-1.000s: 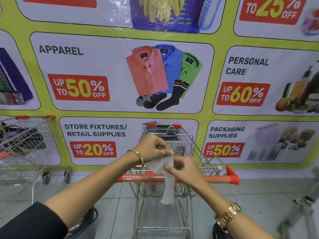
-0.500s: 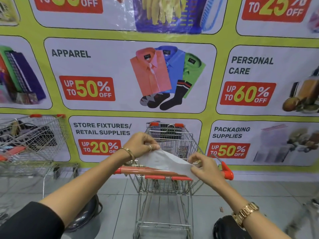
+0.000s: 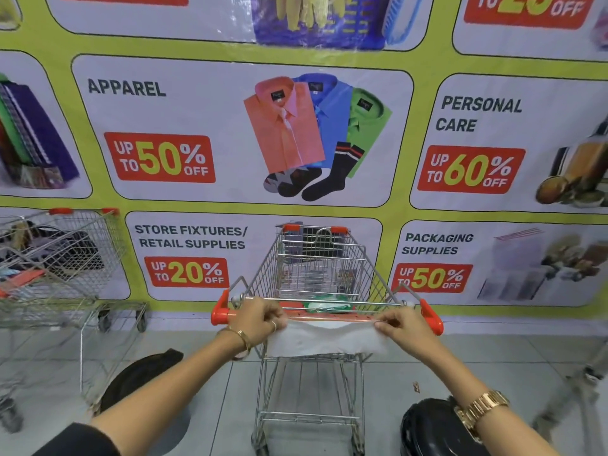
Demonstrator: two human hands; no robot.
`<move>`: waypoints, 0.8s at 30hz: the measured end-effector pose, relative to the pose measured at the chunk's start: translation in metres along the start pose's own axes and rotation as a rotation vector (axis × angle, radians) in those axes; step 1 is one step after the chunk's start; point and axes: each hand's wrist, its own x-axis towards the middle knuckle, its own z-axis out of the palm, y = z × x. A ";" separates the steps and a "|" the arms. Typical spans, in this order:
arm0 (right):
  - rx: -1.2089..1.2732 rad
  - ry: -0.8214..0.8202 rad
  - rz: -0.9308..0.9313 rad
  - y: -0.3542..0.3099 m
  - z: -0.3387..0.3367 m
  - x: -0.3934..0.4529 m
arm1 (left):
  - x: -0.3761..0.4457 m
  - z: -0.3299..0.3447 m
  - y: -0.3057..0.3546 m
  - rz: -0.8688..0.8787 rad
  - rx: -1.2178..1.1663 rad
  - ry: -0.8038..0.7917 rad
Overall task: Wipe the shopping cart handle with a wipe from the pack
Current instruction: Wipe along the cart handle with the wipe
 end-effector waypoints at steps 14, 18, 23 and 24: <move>-0.208 0.530 0.549 -0.012 0.038 0.049 | 0.056 0.039 -0.009 -0.314 0.319 0.239; -0.125 0.621 0.282 -0.026 0.054 0.042 | 0.058 0.021 -0.019 -0.318 0.123 0.343; -0.099 0.431 0.031 -0.052 0.092 0.043 | 0.058 -0.005 -0.056 -0.252 0.397 0.366; -0.129 0.378 0.023 -0.056 0.100 0.044 | 0.060 -0.009 -0.063 -0.273 0.408 0.348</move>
